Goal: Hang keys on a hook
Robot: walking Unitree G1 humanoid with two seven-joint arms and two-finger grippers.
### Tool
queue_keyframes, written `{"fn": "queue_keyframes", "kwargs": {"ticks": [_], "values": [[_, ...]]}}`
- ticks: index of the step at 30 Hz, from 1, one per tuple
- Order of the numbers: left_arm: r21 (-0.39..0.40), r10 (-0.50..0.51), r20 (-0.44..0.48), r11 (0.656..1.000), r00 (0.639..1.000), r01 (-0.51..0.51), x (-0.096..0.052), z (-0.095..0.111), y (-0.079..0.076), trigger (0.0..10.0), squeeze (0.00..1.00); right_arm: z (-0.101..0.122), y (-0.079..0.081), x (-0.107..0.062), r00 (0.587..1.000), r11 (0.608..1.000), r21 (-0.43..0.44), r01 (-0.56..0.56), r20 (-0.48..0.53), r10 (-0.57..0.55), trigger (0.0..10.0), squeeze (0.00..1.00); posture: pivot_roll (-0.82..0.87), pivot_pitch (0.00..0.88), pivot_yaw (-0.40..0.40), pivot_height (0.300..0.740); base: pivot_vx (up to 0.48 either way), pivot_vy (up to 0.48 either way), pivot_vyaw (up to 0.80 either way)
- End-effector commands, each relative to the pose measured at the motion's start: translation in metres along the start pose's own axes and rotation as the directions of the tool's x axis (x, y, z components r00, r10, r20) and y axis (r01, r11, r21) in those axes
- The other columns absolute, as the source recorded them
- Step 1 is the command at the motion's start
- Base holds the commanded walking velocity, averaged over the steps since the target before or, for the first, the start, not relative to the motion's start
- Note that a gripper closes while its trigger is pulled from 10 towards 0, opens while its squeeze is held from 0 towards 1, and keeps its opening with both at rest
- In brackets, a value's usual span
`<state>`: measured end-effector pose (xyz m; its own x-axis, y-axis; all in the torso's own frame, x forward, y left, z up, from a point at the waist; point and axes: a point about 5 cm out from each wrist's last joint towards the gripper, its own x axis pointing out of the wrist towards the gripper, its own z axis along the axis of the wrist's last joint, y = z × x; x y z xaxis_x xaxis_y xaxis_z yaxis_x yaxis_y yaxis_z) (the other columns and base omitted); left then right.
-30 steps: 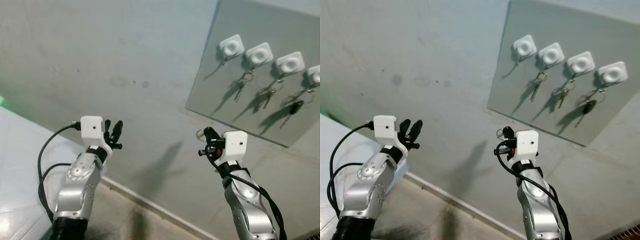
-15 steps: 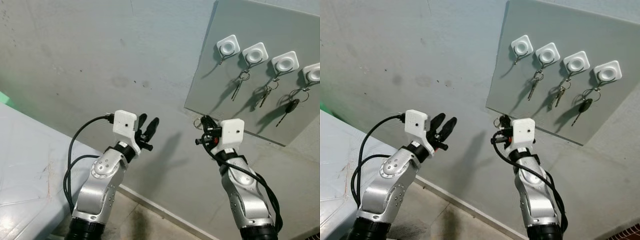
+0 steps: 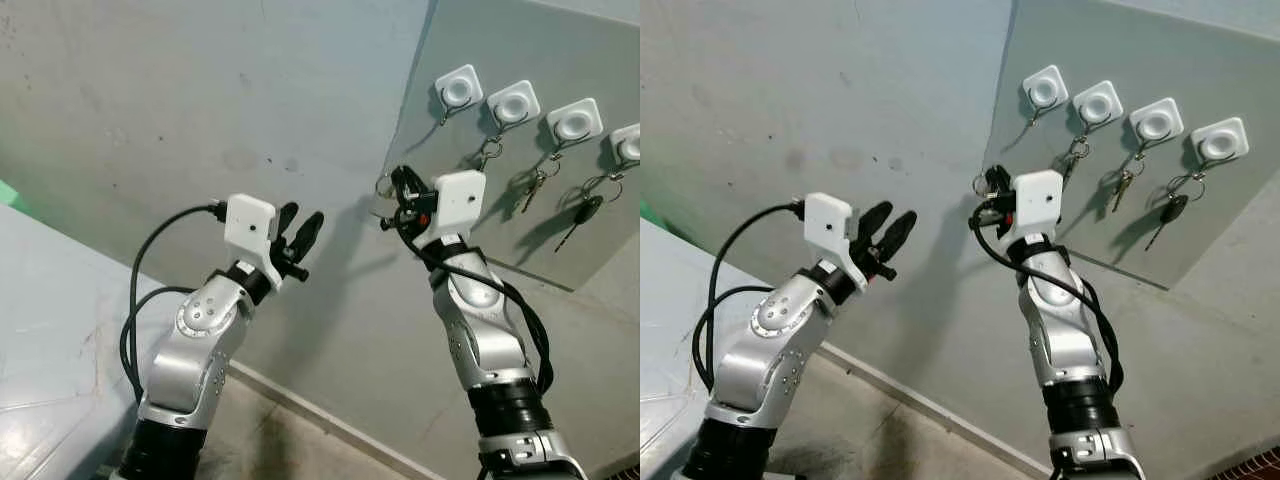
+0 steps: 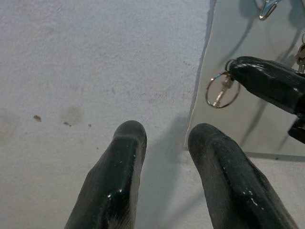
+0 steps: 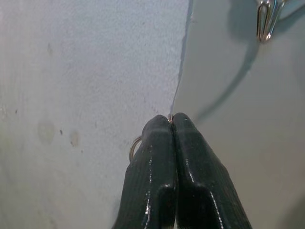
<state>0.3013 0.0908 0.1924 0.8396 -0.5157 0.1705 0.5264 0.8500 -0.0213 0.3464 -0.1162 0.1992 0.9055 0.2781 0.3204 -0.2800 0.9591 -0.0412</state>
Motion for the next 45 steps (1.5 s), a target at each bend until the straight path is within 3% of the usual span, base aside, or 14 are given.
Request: {"fn": "queue_keyframes", "kwargs": {"ticks": [1, 7, 10, 19, 45], "values": [[0.01, -0.015, 0.009, 1.0, 1.0, 0.015, 0.001, 0.006, -0.003, 10.0, 0.0, 0.006, -0.004, 0.005, 1.0, 1.0, -0.003, 0.01, 0.025, -0.01, 10.0, 0.0, 0.12, 0.0, -0.096, 0.74, 0.0, 0.0, 0.0], [0.009, -0.016, 0.008, 1.0, 1.0, 0.016, 0.001, 0.005, -0.003, 10.0, 0.0, 0.014, -0.011, 0.003, 0.996, 0.999, -0.009, 0.034, 0.077, -0.033, 10.0, 0.0, 0.12, 0.0, -0.092, 0.74, 0.0, 0.0, 0.0], [0.008, -0.015, 0.008, 1.0, 1.0, 0.015, 0.001, 0.005, -0.003, 10.0, 0.0, 0.022, -0.017, -0.002, 0.989, 0.996, 0.031, 0.079, 0.124, -0.083, 10.0, 0.0, 0.12, 0.0, -0.089, 0.74, 0.0, 0.0, 0.0], [0.005, -0.025, 0.003, 1.0, 1.0, 0.025, 0.004, 0.005, -0.003, 10.0, 0.0, 0.033, -0.018, -0.011, 0.97, 0.994, 0.042, 0.097, 0.218, -0.104, 10.0, 0.0, 0.1, 0.0, -0.075, 0.74, 0.0, 0.0, 0.0], [-0.006, -0.021, 0.003, 1.0, 1.0, 0.021, 0.003, 0.005, -0.004, 10.0, 0.0, 0.042, -0.02, -0.011, 0.95, 0.989, 0.101, 0.105, 0.283, -0.13, 10.0, 0.0, 0.1, 0.0, -0.079, 0.74, 0.0, 0.0, 0.0]]}}
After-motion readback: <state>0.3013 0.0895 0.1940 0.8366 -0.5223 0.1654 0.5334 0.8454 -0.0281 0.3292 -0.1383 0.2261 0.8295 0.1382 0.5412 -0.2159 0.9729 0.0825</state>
